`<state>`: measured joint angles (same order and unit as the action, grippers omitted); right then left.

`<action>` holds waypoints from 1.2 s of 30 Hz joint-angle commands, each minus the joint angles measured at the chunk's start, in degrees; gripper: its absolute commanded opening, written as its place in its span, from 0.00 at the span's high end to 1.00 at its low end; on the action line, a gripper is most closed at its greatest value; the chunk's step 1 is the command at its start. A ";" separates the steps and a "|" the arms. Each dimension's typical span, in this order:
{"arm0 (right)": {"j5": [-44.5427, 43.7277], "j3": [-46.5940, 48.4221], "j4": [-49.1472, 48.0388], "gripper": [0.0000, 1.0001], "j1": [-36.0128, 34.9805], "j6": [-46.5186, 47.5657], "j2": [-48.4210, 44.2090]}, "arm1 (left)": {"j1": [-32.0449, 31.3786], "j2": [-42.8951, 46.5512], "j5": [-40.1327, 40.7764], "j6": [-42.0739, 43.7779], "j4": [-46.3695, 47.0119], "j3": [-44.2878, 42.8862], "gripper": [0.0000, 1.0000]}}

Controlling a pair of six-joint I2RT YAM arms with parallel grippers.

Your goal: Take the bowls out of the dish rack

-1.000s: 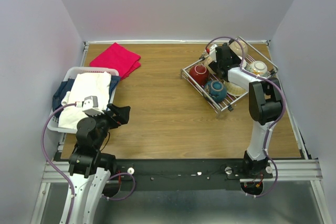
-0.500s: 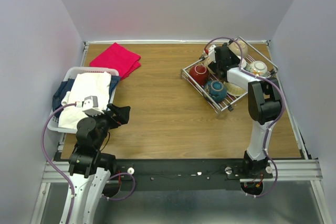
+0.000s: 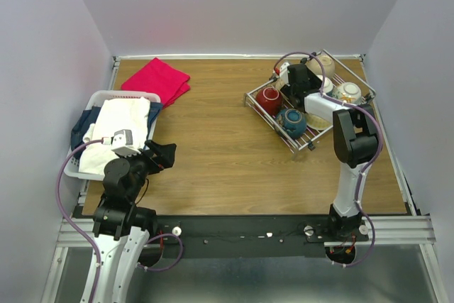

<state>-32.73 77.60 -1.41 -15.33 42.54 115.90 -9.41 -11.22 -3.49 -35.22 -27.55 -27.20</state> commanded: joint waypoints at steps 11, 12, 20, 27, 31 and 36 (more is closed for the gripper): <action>-0.23 1.85 -1.23 0.09 1.09 -1.14 -0.76 | -0.17 -0.38 0.67 -0.37 -0.49 -0.66 0.01; -0.14 2.37 -0.88 0.09 1.09 -1.32 -0.59 | -0.17 -0.38 0.67 -0.37 -0.49 -0.75 0.01; -0.14 3.17 -0.52 0.08 1.18 -1.32 -1.29 | -0.17 -0.29 0.85 -0.46 -0.57 -0.75 0.01; 0.04 3.52 -0.61 0.08 1.36 -1.41 -1.90 | -0.17 -0.20 0.94 -0.46 -0.57 -0.66 0.01; 0.12 3.43 -1.40 0.08 1.71 -1.41 -2.43 | -0.17 -0.11 0.94 -0.46 -0.57 -0.66 0.01; 2.04 3.69 -0.79 0.08 2.50 -3.25 -3.13 | -0.17 -0.03 1.11 -0.55 -0.57 -0.66 0.01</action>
<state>-32.03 78.70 0.08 -14.85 41.76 115.48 -9.45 -11.64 -3.44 -35.44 -27.57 -27.20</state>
